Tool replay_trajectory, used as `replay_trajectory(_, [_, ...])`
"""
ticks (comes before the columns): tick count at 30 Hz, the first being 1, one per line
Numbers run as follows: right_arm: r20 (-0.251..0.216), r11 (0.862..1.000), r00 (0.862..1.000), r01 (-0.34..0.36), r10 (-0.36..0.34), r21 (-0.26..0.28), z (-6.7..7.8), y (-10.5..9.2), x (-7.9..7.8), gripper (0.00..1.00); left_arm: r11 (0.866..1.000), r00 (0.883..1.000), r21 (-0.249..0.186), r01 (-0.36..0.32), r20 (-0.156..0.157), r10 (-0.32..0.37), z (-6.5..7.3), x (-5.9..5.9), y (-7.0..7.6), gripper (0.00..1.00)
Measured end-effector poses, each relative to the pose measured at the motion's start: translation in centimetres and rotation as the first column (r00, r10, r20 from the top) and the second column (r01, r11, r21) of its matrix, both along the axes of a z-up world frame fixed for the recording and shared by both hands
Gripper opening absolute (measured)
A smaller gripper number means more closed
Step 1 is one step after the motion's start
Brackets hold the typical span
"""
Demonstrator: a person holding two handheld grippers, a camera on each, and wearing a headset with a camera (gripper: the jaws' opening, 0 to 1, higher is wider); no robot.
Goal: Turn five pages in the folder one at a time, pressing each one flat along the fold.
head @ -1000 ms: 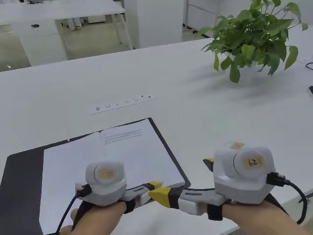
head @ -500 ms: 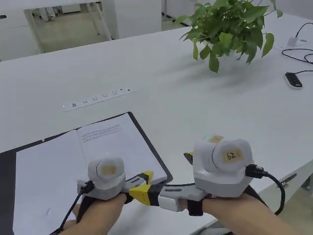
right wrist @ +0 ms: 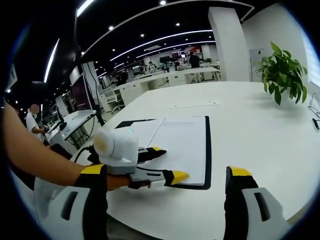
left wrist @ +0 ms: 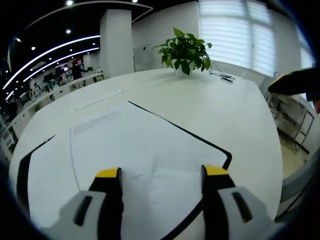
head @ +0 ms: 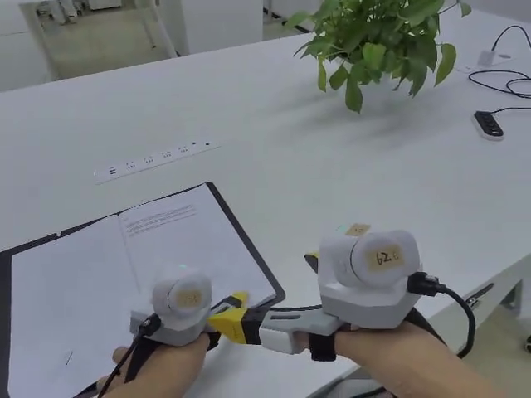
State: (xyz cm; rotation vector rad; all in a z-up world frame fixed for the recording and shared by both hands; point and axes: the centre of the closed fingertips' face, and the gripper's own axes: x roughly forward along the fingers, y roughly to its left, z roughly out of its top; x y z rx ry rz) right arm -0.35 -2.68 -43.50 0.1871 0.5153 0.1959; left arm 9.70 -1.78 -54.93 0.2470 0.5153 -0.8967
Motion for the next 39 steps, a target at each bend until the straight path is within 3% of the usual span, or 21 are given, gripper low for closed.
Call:
replay_trajectory(6, [-0.017, 1.0, 1.0, -0.001, 0.001, 0.003, -0.4, 0.1, 0.0, 0.98, 1.0, 1.0, -0.017, -0.007, 0.003, 0.007, 0.2, 0.2, 0.2, 0.52])
replay_trajectory(23, [-0.026, 0.999, 1.0, 0.015, -0.014, 0.03, -1.0, 0.3, 0.3, 0.94, 1.0, 1.0, -0.009, -0.021, -0.001, 0.021, 0.1, 0.7, 0.4, 0.36])
replay_trajectory(30, [-0.056, 0.991, 0.997, 0.053, -0.047, 0.119, -1.6, 0.6, 0.9, 0.87, 0.999, 0.999, -0.014, -0.044, -0.003, 0.044, 0.3, 1.6, 1.1, 0.22])
replay_trajectory(35, [-0.12, 0.957, 0.988, 0.124, -0.095, 0.261, -2.7, 1.3, 1.9, 0.74, 0.999, 0.999, -0.015, -0.037, 0.001, 0.037, 0.3, 1.5, 1.1, 0.2])
replay_trajectory(36, [-0.157, 0.938, 0.98, 0.166, -0.122, 0.306, -3.4, 1.4, 2.0, 0.7, 0.999, 0.999, -0.016, -0.037, 0.001, 0.037, 0.3, 1.5, 1.1, 0.2])
replay_trajectory(37, [-0.183, 0.927, 0.974, 0.186, -0.131, 0.326, -3.9, 1.4, 2.1, 0.66, 0.999, 0.999, -0.017, -0.035, 0.003, 0.035, 0.3, 1.5, 1.1, 0.2])
replay_trajectory(39, [-0.219, 0.885, 0.963, 0.235, -0.157, 0.401, -4.6, 1.6, 2.4, 0.57, 0.999, 0.999, -0.02, -0.033, 0.003, 0.033, 0.3, 1.5, 1.1, 0.2])
